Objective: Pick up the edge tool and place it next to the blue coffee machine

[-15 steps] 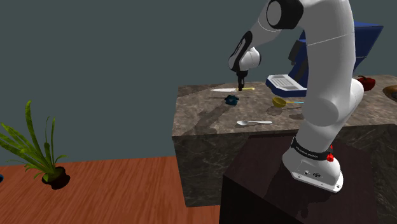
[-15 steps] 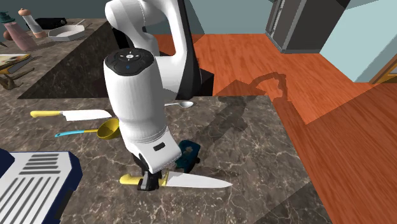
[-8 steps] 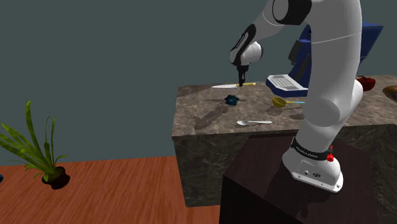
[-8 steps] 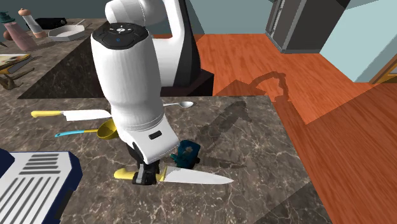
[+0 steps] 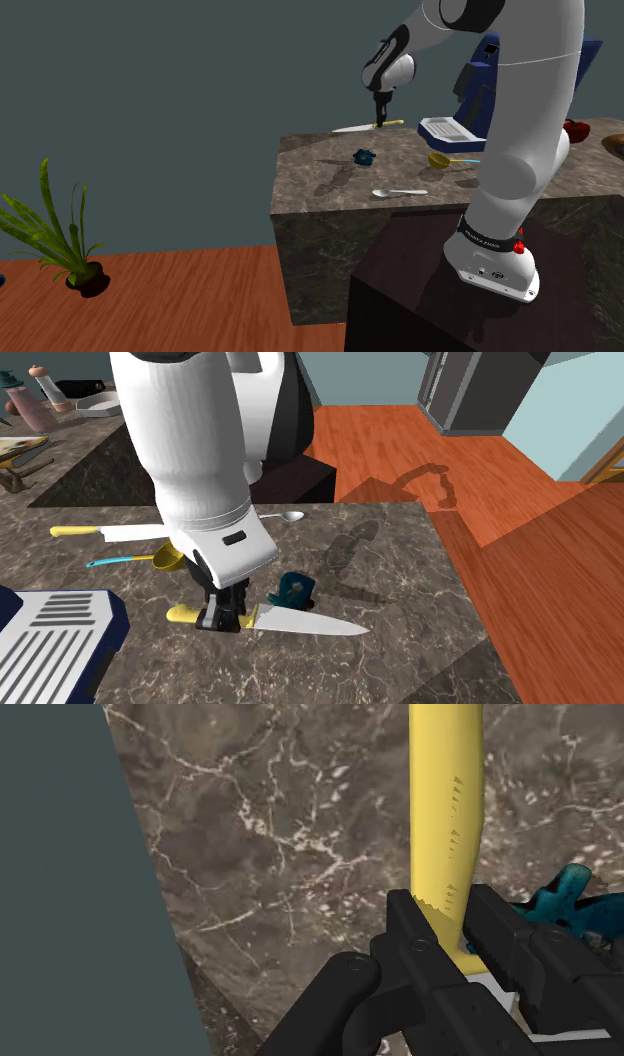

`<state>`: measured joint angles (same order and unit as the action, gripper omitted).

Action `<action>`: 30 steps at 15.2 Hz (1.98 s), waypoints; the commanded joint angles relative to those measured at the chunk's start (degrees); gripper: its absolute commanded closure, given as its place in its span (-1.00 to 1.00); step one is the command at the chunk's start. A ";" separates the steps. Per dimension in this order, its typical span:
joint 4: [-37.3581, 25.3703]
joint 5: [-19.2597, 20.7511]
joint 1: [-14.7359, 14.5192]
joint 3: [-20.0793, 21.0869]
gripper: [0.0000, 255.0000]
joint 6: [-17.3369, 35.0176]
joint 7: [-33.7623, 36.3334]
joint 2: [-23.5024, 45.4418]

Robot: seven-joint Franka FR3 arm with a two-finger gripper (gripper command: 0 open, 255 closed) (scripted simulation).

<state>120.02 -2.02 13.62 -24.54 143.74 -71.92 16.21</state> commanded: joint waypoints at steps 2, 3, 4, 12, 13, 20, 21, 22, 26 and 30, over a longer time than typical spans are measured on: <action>-0.44 0.94 -0.43 -0.41 1.00 -1.96 0.56 -1.60; -0.65 1.23 -0.54 -0.53 1.00 -2.63 0.71 -2.10; -0.87 1.51 -0.64 -0.64 1.00 -3.31 0.85 -2.60; -3.12 3.46 -1.29 -1.27 1.00 -8.87 1.78 -6.20; -3.46 3.67 -1.35 -1.32 1.00 -9.58 1.88 -6.60; -6.18 4.89 -1.71 -1.54 1.00 -14.59 2.37 -9.11; -6.62 5.04 -1.75 -1.56 1.00 -15.31 2.42 -9.42; -7.07 5.17 -1.78 -1.57 1.00 -16.04 2.46 -9.72; -9.00 5.63 -1.92 -1.60 1.00 -18.96 2.58 -10.80; -11.13 5.98 -2.02 -1.60 1.00 -21.90 2.63 -11.68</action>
<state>109.26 3.85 11.60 -26.13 122.49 -69.27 4.80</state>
